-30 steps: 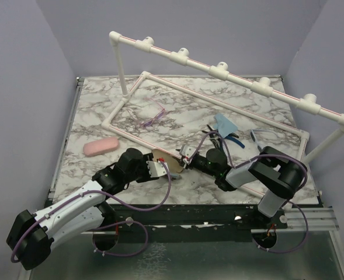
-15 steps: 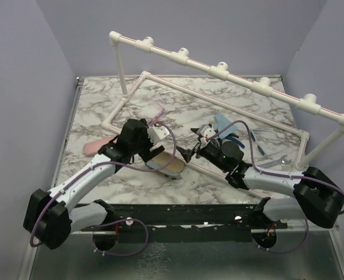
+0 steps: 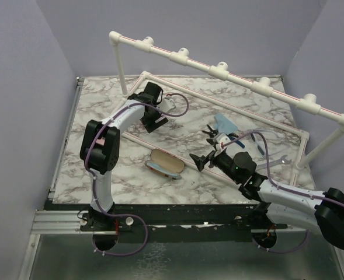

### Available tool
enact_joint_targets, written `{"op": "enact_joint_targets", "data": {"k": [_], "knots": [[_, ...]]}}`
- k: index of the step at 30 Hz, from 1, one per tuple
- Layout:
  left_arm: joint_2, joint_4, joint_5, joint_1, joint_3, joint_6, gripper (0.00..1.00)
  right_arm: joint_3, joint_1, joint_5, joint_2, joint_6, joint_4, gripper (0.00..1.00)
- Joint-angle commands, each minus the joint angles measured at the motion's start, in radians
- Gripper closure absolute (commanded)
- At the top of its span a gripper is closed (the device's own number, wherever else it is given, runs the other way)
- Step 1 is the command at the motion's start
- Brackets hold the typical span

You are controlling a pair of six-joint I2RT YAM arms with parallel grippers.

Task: Organize the sunglasses
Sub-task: Fold the sunglasses at the center of the board.

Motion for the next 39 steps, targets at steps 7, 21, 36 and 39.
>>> {"op": "enact_joint_targets", "data": {"k": [7, 21, 36, 39], "knots": [[0.144, 0.0, -0.05, 0.023, 0.1, 0.122, 0.21, -0.045, -0.002, -0.004, -0.114, 0.011, -0.089, 0.0], [0.189, 0.002, -0.015, 0.036, 0.101, 0.083, 0.72, -0.012, -0.002, -0.011, -0.092, 0.006, -0.107, 0.0], [-0.269, -0.108, 0.092, 0.034, -0.201, 0.316, 1.0, 0.046, -0.003, -0.013, -0.229, 0.046, -0.271, 0.0], [-0.425, -0.131, 0.139, 0.013, -0.307, 0.449, 1.0, 0.071, -0.002, -0.052, -0.289, 0.05, -0.308, 0.0]]}}
